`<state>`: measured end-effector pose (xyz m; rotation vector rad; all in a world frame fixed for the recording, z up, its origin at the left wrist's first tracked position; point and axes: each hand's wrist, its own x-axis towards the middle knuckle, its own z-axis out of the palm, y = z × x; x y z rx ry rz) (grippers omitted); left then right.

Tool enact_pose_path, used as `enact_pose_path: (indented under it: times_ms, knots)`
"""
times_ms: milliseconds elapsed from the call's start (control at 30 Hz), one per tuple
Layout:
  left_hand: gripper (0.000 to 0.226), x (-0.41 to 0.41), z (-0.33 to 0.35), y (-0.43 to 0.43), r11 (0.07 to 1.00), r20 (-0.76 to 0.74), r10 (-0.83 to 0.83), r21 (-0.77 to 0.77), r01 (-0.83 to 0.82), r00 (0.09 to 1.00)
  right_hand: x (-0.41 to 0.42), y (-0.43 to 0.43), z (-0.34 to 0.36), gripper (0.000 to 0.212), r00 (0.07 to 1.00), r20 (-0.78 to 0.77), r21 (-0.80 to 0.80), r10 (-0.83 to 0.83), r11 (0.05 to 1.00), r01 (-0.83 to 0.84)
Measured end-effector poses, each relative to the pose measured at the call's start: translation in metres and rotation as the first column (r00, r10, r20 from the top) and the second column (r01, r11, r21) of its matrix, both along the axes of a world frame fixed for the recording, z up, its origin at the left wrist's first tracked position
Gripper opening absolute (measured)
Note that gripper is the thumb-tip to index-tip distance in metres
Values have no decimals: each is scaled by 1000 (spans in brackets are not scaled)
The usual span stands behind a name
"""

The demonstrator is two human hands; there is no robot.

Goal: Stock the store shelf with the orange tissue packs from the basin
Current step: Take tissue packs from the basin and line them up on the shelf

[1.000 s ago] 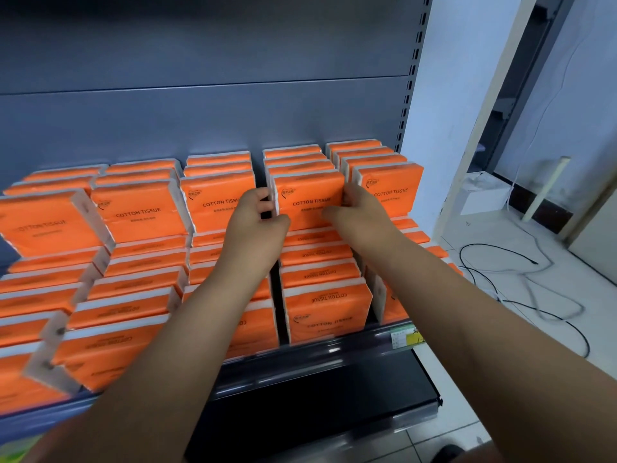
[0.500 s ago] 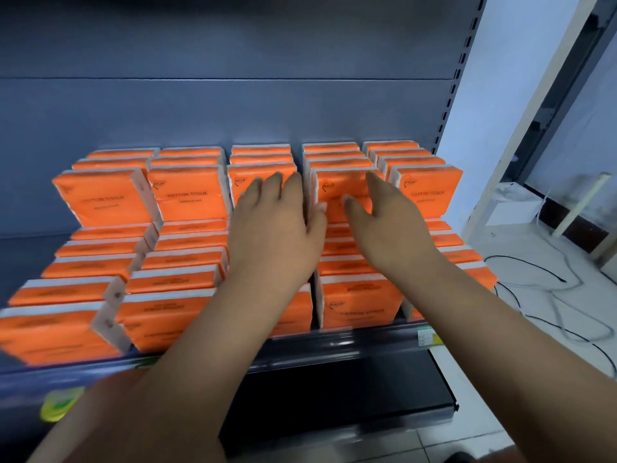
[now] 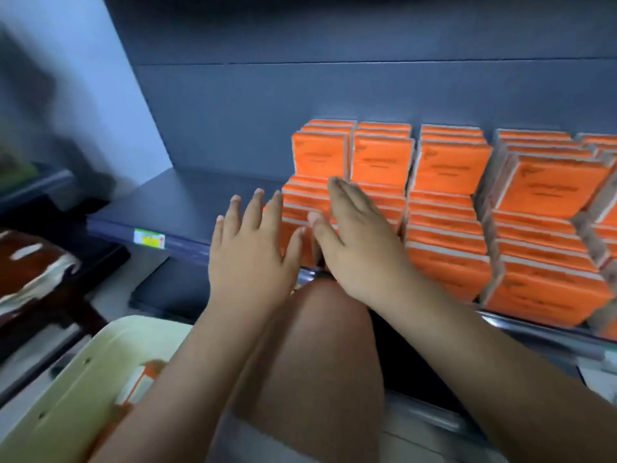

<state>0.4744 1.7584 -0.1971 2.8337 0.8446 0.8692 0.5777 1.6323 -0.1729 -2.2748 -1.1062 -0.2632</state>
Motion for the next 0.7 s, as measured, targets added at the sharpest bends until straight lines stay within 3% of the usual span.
enact_pose_path:
  times_ms: [133, 300, 467, 700]
  knots:
    - [71, -86, -17, 52, 973, -57, 227, -32, -229, 972, -73, 85, -27, 70, 987, -41, 0, 152, 988, -152]
    - [66, -188, -52, 109, 864, -173, 475, -92, -494, 863, -142, 169, -70, 70, 947, -170, -84, 274, 953, -291]
    - [68, -241, -87, 129, 787, -304, 512, -207, -581, 803, -174, 198, -118, 69, 916, -174, -283, 360, 873, -397]
    - [65, -273, -154, 133, 611, -462, 475, -440, -659, 749, -204, 216, -173, 66, 875, -352, -479, 333, 739, -474]
